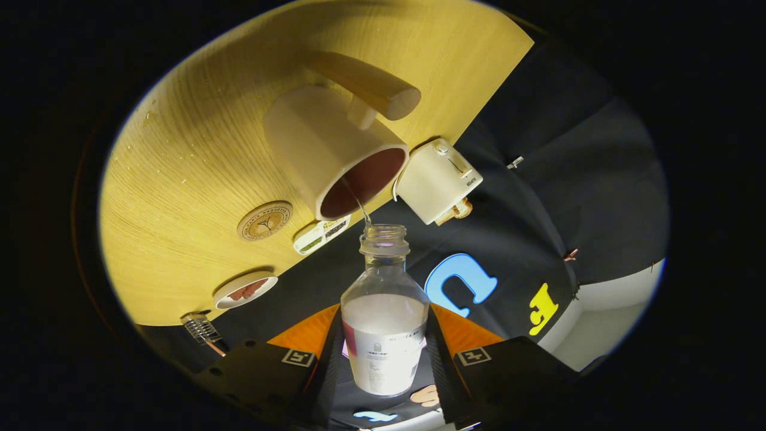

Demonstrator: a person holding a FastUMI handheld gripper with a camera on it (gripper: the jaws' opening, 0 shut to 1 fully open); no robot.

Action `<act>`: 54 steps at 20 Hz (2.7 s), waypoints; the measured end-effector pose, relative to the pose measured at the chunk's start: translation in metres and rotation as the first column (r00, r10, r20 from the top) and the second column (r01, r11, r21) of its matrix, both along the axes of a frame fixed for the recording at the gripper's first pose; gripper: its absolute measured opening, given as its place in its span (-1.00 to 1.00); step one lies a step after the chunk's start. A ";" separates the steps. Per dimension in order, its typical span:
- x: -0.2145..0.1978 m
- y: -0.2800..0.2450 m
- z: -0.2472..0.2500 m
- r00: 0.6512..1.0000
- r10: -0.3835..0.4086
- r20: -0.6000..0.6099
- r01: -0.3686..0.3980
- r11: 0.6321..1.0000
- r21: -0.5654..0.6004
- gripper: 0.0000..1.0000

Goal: Take the bottle from table, then pour the juice into the cup, finally place the bottle on the coaster

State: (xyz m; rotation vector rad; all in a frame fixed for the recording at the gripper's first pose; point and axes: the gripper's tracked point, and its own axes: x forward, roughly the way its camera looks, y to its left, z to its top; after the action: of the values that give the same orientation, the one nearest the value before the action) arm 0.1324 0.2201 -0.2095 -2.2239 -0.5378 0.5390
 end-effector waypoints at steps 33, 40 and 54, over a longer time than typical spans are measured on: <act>-0.003 -0.034 -0.026 0.881 -0.221 -0.419 0.398 0.827 0.398 0.41; -0.019 -0.032 -0.035 0.687 -0.153 -0.710 0.672 0.505 0.541 0.42; -0.025 -0.035 0.040 0.532 0.402 -0.745 0.837 -0.115 0.536 0.41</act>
State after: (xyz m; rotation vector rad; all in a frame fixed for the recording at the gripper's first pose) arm 0.1075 0.1853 -0.1692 -0.2420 0.1965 0.5097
